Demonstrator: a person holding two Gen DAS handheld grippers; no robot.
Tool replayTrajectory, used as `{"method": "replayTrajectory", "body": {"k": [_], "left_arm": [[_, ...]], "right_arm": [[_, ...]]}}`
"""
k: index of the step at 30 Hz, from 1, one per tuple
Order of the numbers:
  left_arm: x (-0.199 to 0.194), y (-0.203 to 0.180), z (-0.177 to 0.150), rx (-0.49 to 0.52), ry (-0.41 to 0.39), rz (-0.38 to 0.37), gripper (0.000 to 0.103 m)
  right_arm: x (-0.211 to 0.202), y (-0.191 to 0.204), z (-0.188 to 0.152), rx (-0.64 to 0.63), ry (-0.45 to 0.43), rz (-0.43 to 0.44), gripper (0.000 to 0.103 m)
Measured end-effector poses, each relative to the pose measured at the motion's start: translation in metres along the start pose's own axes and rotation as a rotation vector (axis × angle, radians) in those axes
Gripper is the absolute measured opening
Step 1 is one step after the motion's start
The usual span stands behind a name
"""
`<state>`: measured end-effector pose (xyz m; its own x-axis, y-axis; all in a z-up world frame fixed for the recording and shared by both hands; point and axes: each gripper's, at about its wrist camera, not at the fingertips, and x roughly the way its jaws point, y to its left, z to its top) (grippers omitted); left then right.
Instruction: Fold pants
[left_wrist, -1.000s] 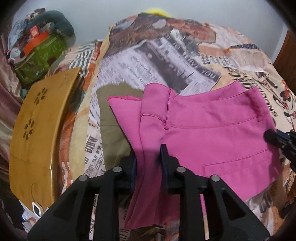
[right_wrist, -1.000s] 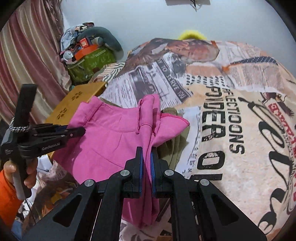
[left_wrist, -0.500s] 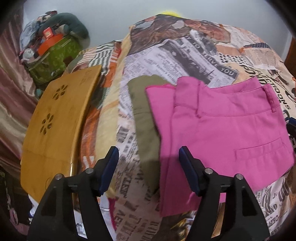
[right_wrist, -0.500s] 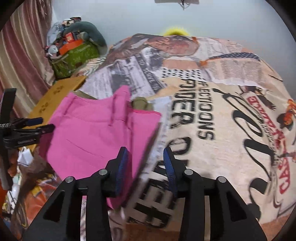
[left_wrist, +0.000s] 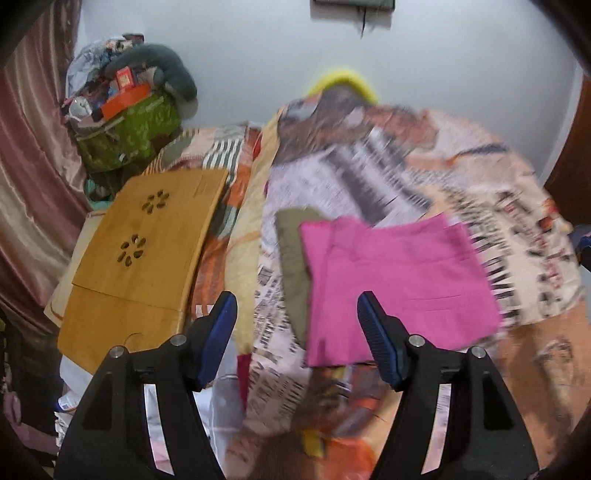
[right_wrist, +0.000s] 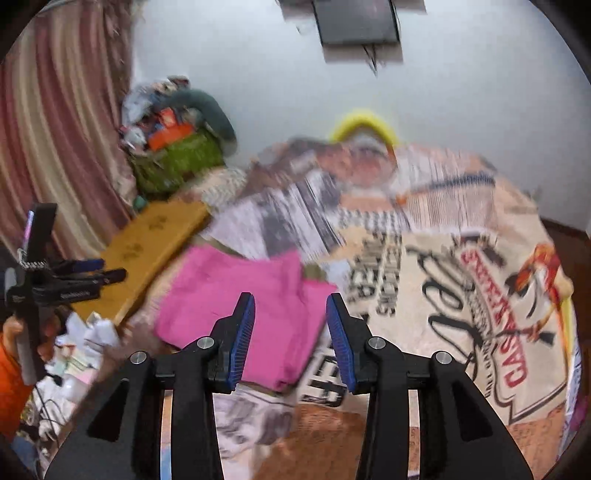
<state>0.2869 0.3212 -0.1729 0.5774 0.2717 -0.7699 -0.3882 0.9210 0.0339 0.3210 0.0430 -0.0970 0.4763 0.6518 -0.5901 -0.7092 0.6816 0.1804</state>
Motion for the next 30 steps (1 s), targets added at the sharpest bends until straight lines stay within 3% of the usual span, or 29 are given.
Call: {"method": "replayTrajectory", "body": {"k": [9,18,21,25,30], "left_arm": [[-0.153,-0.034,-0.013,0.021,-0.245,-0.062,0.068],[-0.293,-0.057,-0.064,0.042,-0.498,-0.087,0.068],[-0.328,-0.061,-0.084,0.044,-0.574,-0.112,0.068],[-0.365,-0.066,-0.115,0.05,-0.67,-0.09,0.068],[-0.387,-0.073,-0.144,0.058,-0.738,-0.049,0.079]], "right_arm": [[-0.122,0.061,0.011,-0.091,-0.25,0.045,0.036],[-0.217,0.105,-0.014,-0.136,-0.427,0.113,0.036],[-0.245,0.121,-0.027,-0.167,-0.481,0.118,0.036],[-0.268,0.135,-0.043,-0.188,-0.54,0.098,0.036],[-0.273,0.142,-0.057,-0.173,-0.555,0.078,0.036]]}}
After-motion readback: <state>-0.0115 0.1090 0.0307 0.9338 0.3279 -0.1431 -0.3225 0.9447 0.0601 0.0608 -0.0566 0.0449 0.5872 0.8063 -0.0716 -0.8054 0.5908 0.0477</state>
